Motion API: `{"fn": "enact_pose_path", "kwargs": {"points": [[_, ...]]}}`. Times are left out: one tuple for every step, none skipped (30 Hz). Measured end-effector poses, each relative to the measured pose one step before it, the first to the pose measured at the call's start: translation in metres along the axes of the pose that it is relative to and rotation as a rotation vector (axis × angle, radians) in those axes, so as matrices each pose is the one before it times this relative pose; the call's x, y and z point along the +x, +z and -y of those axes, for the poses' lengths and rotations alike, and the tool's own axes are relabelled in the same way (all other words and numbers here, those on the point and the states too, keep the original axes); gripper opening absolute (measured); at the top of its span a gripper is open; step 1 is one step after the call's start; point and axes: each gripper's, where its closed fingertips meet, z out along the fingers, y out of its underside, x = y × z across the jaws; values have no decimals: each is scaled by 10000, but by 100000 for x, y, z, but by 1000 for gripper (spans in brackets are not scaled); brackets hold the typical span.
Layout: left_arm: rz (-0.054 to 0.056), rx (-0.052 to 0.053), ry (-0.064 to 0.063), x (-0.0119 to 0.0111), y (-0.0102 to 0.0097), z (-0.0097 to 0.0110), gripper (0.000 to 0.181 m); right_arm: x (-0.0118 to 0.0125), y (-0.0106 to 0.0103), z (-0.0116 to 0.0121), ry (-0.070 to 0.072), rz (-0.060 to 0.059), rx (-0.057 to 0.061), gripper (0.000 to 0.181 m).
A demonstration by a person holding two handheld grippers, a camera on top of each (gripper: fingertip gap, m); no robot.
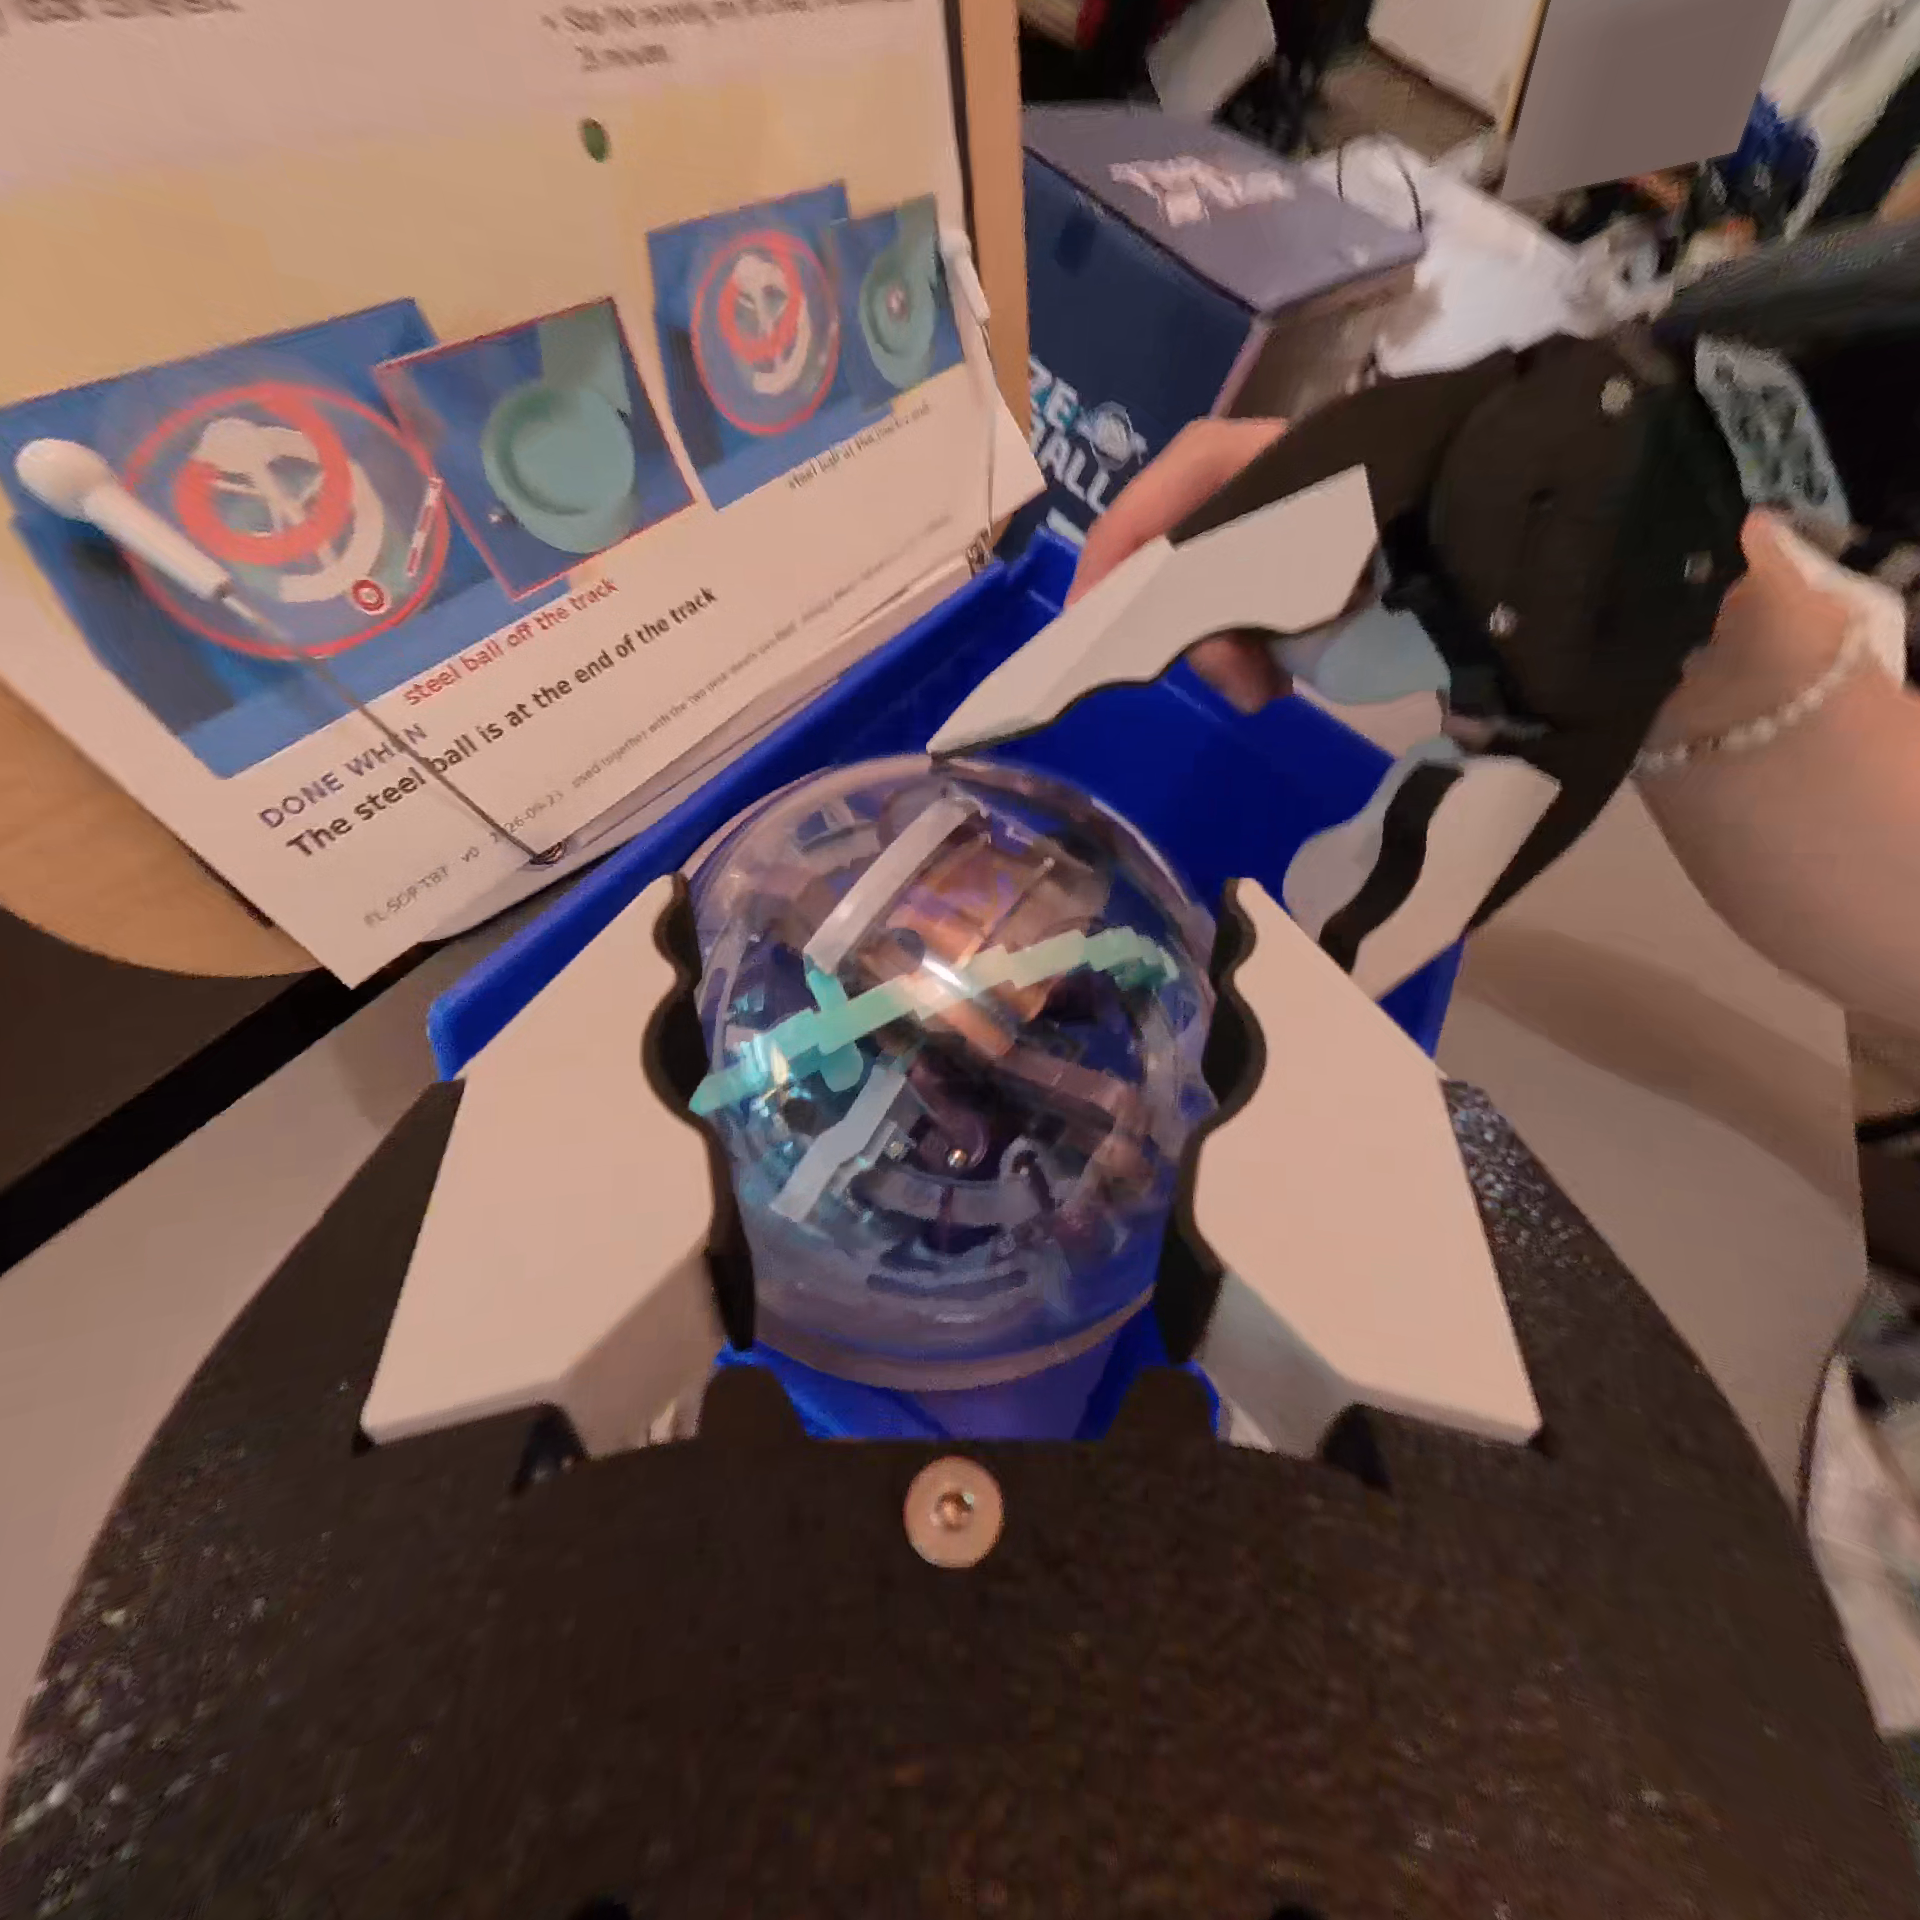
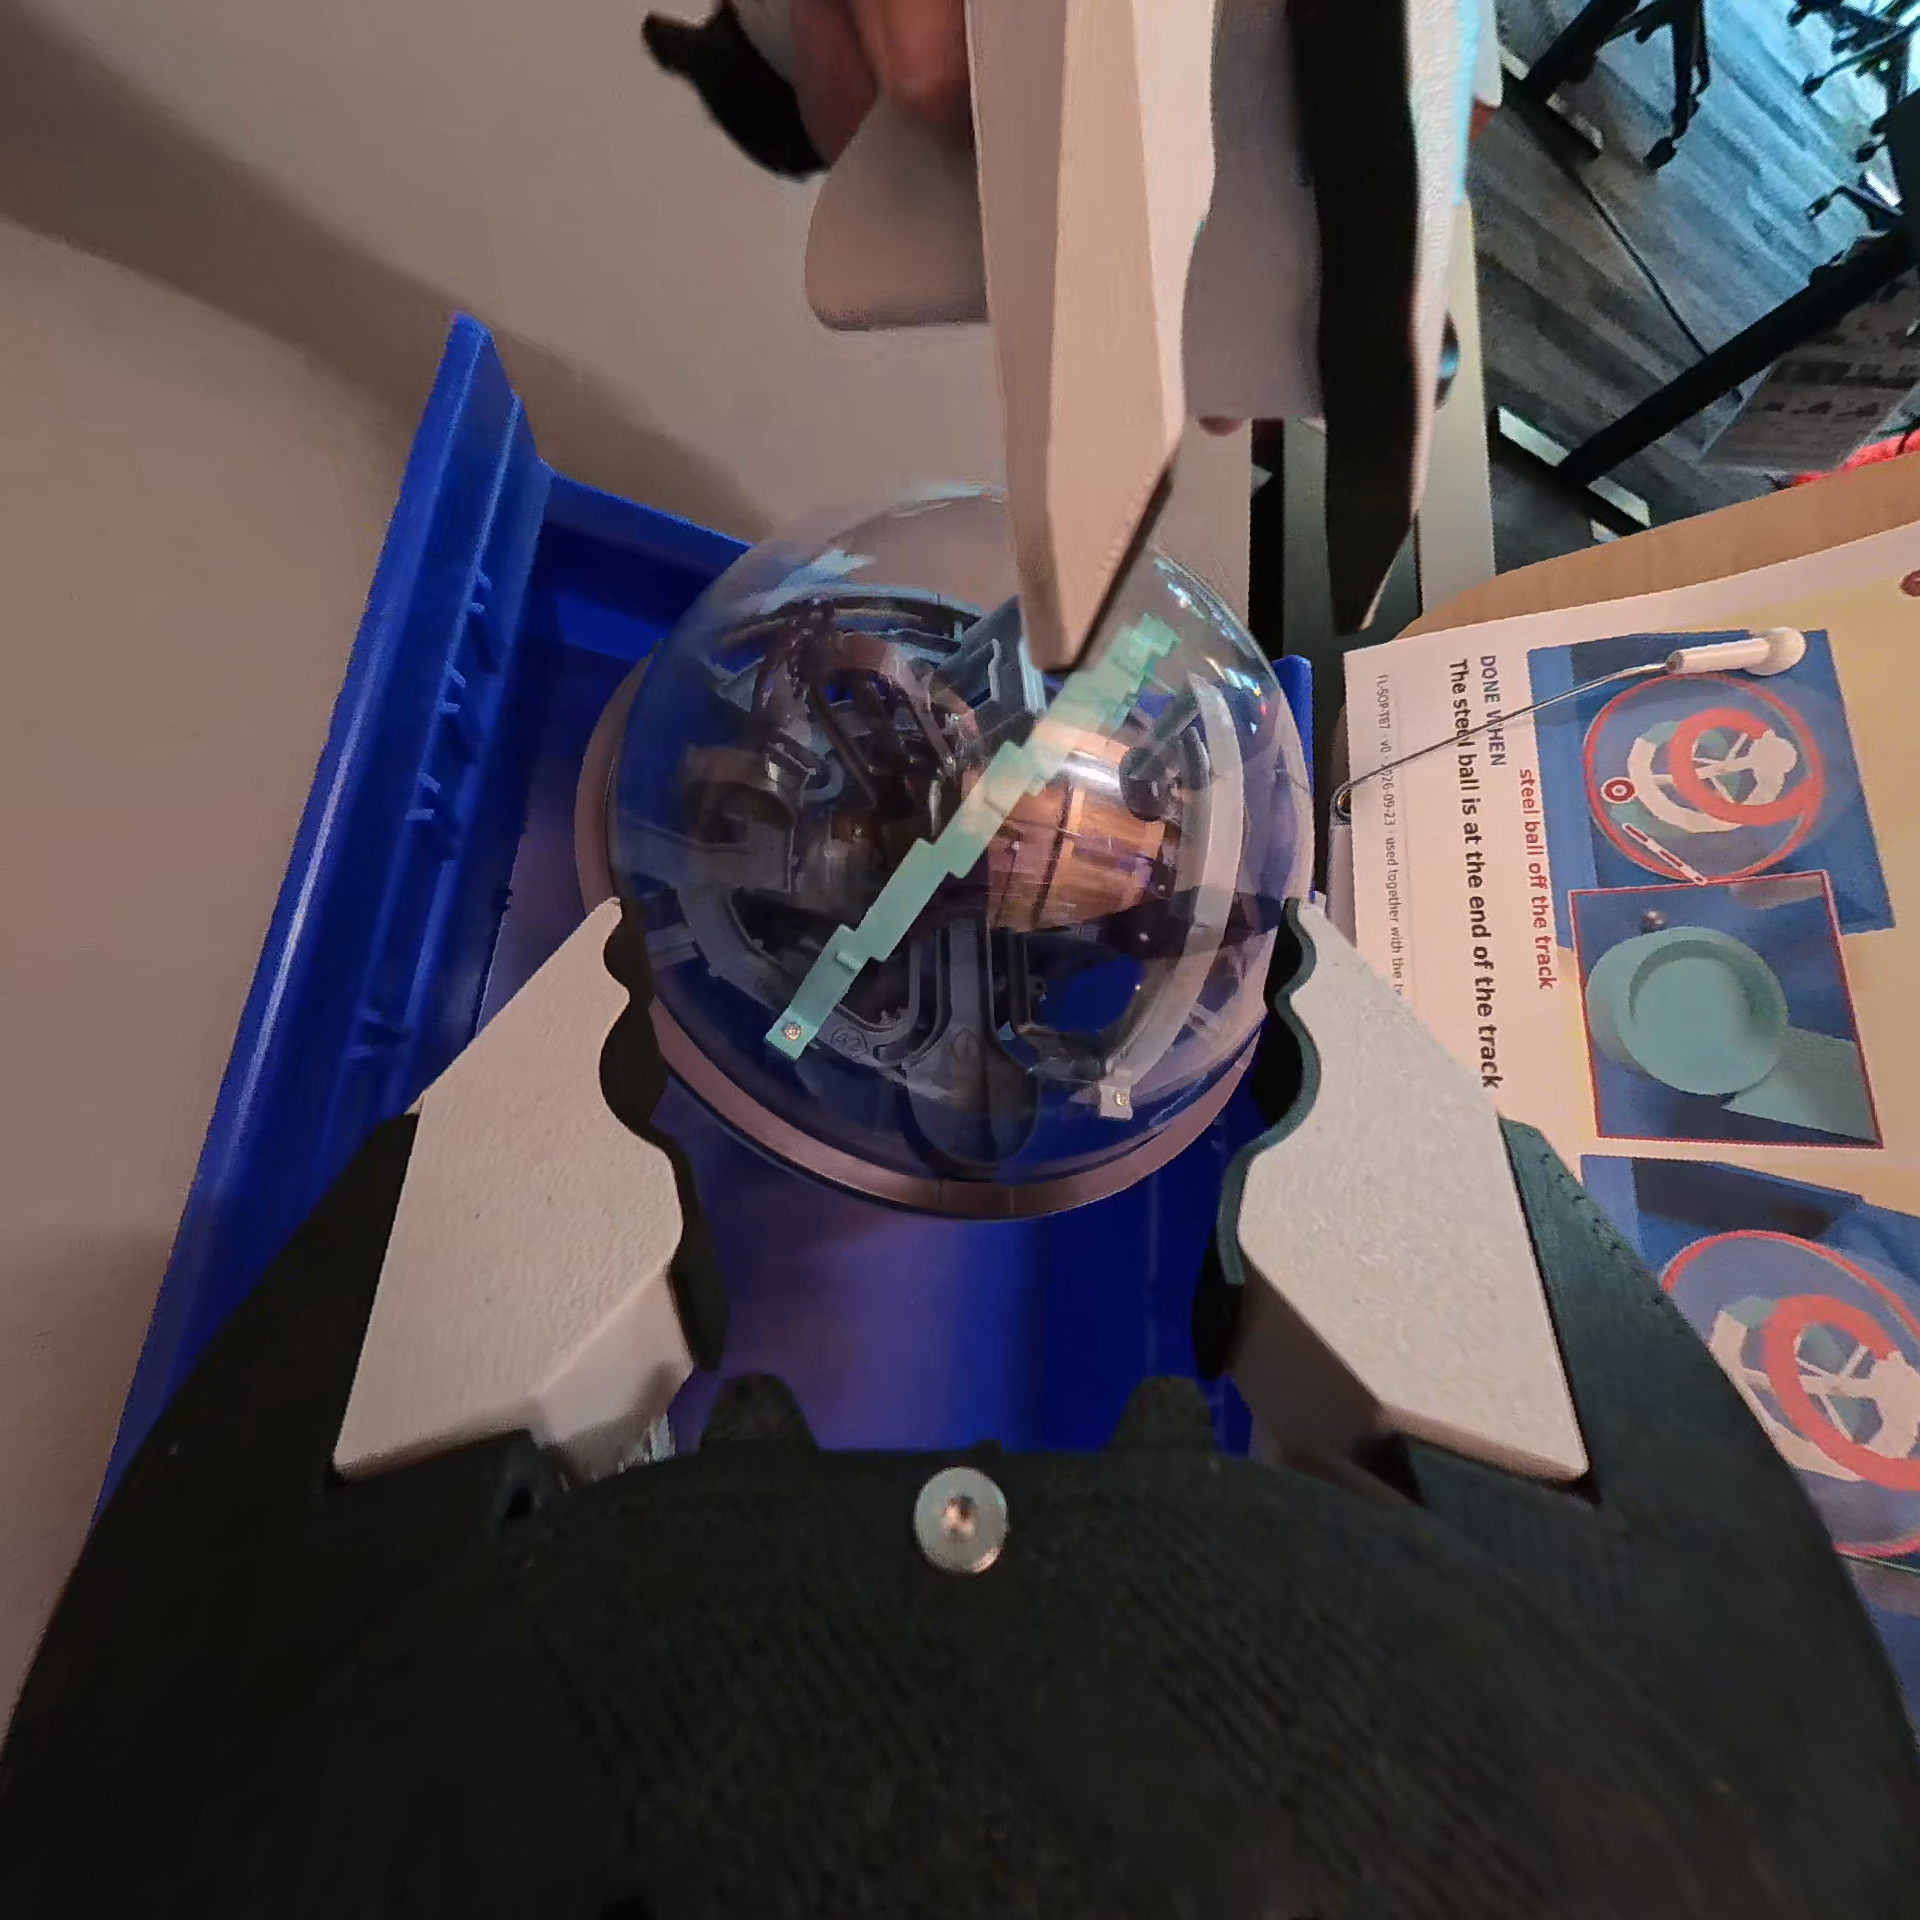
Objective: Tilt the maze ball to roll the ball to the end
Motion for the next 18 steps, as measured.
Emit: {"fn": "enact_pose_path", "kwargs": {"points": [[-120,-453,419,-14,122,-487,97,18,-5,-61,11,48,-1,116],[16,-545,552,-115,310,-734,97,26,9,-22,23,31,7,116],[61,-476,496,-71,418,-696,104,4,4,-17,-2,19,-6,116],[-157,-232,220,306,388,-279,107,-13,8,-27,-22,-6,-16,116],[-57,-177,37,143,319,-139,109,13,-14,-24,41,-26,-10,116],[20,-136,-88,-9,200,-46,111,-4,-38,-95,69,-45,-29,116],[38,-90,-172,-73,99,3,112,-2,-97,-135,119,-76,-30,115],[50,-71,-225,-84,28,-26,112,-11,-150,-147,147,-106,-19,114],[46,-39,-305,-90,9,-19,112,-65,-175,-113,127,-126,8,112],[54,-4,-410,-155,-9,-3,112,-69,-236,-28,67,-151,57,109],[45,22,-460,-181,-52,-8,111,-39,-247,-42,16,-187,38,106],[45,48,-482,-212,-68,-6,111,32,-218,-26,1,-240,19,104],[14,54,-488,-189,-73,-1,110,-28,-171,160,5,-216,96,102],[-3,45,-464,-196,-53,-32,110,-251,-112,321,-54,-93,167,102],[-28,47,-399,-172,-39,-41,110,-297,-3,298,-122,-53,127,102],[-42,47,-326,-141,-30,-64,110,-172,109,72,-203,-120,-33,102],[-49,56,-292,-116,-25,-63,111,-32,182,-210,-260,-162,-220,102],[-40,53,-246,-113,-13,-45,111,26,209,-292,-282,-159,-250,103]]}}
